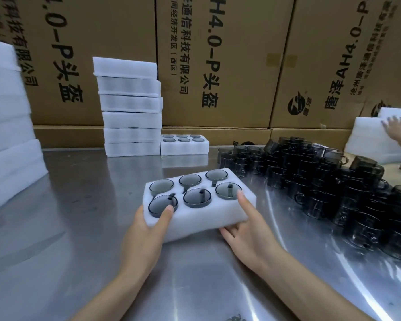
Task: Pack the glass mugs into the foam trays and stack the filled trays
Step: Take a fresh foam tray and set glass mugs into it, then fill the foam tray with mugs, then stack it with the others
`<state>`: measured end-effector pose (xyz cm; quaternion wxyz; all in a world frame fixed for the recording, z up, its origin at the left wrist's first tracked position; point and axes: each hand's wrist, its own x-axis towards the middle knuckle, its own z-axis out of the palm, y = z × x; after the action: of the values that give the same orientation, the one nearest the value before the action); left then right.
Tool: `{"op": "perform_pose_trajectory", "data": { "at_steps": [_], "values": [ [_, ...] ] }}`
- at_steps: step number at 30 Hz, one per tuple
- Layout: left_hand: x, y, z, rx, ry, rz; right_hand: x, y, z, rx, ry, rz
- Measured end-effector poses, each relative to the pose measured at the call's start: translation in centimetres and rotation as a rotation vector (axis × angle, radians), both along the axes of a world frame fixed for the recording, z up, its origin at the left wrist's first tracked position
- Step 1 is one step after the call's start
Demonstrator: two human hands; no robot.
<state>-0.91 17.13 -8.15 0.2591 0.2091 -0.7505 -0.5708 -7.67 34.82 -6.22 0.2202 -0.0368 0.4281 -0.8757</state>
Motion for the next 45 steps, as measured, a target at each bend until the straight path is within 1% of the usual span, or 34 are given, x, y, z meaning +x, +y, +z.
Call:
{"op": "perform_pose_trajectory", "data": {
  "at_steps": [3,6,8,11,14,16,19,22,26,29,31,33,36,38,40,43,45],
  "values": [
    [-1.7,0.1,-0.2,-0.040,-0.047,0.031,-1.0,-2.0,0.2,0.009,-0.071,0.073],
    [-3.3,-0.1,-0.3,-0.071,-0.038,0.043,-2.4,-4.2,0.5,0.138,-0.125,0.132],
    [-4.4,-0.5,-0.2,-0.077,-0.031,0.046,-3.6,-5.5,0.8,0.212,-0.154,0.125],
    [-5.9,-1.7,0.1,-0.073,-0.033,0.021,-5.7,-7.3,1.3,0.243,-0.203,0.067],
    [-7.3,-2.7,0.5,-0.005,-0.003,-0.024,-8.3,-8.7,1.6,0.201,-0.264,-0.021],
    [-8.4,-3.4,0.6,0.077,0.059,-0.029,-10.3,-9.6,2.1,0.155,-0.278,-0.048],
    [-9.6,-4.0,0.3,0.194,0.127,-0.033,-14.3,-11.4,3.7,0.070,-0.232,-0.061],
    [-10.4,-4.2,-0.1,0.257,0.166,-0.019,-19.1,-13.9,6.4,-0.041,-0.163,-0.085],
    [-11.5,-4.6,-0.2,0.251,0.158,-0.010,-25.6,-16.9,8.7,-0.119,-0.136,-0.215],
    [-12.1,-4.7,-0.1,0.230,0.145,-0.056,-29.8,-18.4,8.4,-0.113,-0.142,-0.296],
    [-12.4,-4.6,-0.2,0.219,0.180,-0.068,-32.0,-19.2,7.8,-0.108,-0.157,-0.342],
    [-12.8,-4.6,-0.5,0.200,0.223,-0.077,-33.8,-20.0,7.4,-0.087,-0.156,-0.351],
    [-13.5,-4.8,-0.8,0.240,0.263,-0.043,-35.8,-21.6,7.0,-0.074,-0.153,-0.294],
    [-13.6,-4.9,-0.8,0.261,0.288,-0.033,-36.7,-22.6,6.7,-0.018,-0.142,-0.235],
    [-13.7,-4.9,-1.2,0.265,0.279,-0.036,-37.5,-23.1,6.2,0.085,-0.112,-0.180],
    [-13.6,-4.7,-1.1,0.236,0.254,-0.040,-38.4,-22.8,5.8,0.323,-0.036,-0.125],
    [-13.4,-4.5,-0.7,0.215,0.257,0.004,-38.4,-22.1,6.2,0.496,0.034,-0.124]
  ]
}}
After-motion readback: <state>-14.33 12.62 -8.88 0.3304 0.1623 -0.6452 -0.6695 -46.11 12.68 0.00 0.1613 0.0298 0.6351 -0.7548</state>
